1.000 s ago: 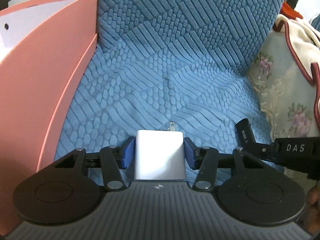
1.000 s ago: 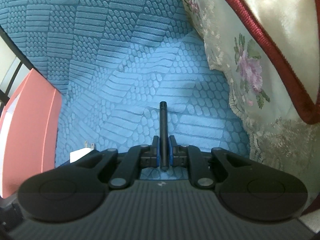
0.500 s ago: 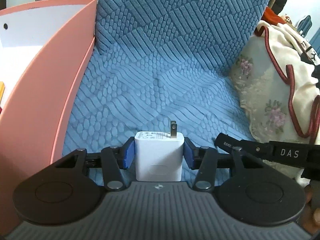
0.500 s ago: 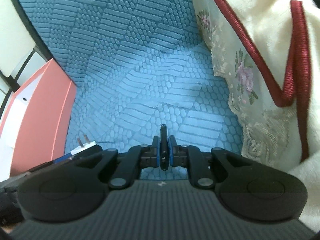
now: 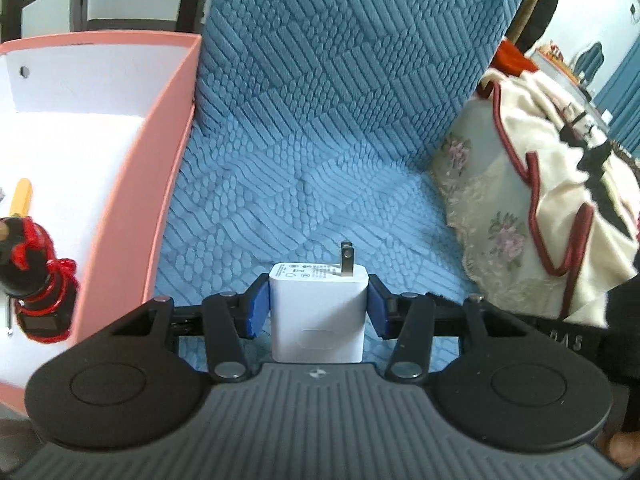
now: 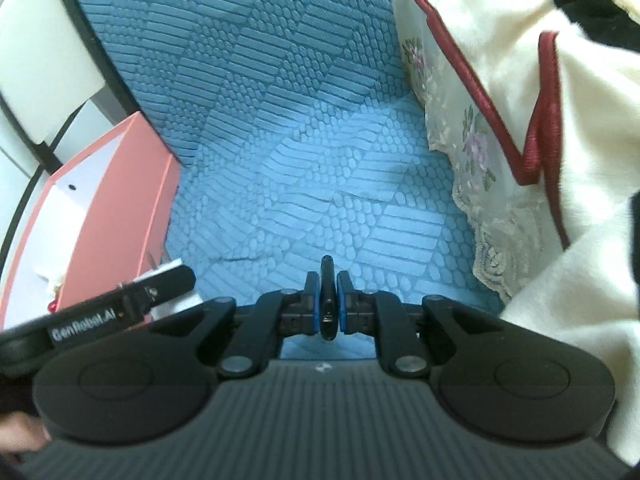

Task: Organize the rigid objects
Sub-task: 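Carry the charger and USB stick with both tools over the pink box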

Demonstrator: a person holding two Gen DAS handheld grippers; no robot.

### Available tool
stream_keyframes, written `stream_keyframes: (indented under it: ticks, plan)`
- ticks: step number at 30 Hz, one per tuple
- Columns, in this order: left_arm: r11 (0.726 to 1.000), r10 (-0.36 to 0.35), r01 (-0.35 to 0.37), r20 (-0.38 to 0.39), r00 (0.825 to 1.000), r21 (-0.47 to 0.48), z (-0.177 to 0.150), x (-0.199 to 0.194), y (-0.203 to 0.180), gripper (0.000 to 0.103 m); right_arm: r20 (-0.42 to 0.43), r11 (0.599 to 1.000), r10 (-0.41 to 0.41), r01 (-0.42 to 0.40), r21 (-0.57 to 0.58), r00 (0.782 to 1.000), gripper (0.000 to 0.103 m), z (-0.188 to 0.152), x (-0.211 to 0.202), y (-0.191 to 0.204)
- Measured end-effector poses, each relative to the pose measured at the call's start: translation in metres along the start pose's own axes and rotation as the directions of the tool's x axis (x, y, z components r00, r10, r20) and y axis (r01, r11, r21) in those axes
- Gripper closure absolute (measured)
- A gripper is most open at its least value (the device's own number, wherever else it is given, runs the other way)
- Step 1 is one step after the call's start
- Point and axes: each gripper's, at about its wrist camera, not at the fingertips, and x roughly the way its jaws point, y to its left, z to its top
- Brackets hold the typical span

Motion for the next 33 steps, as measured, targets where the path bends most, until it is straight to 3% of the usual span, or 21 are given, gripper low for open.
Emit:
stream_keyframes:
  ticks: [20, 33]
  plan:
    - [0.999, -0.032, 0.031, 0.098, 0.995, 0.015, 0.017, -0.124, 0.015, 0.047, 0.08, 0.992, 0.047, -0.037, -0.119, 0.996, 0.091, -0.009, -0.084, 0.072]
    - [0.999, 0.013, -0.008, 0.157, 0.988, -0.031, 0.028, -0.204, 0.055, 0.047, 0.022, 0.966, 0.146, -0.138, -0.217, 0.989, 0.091, -0.021, -0.11, 0.151]
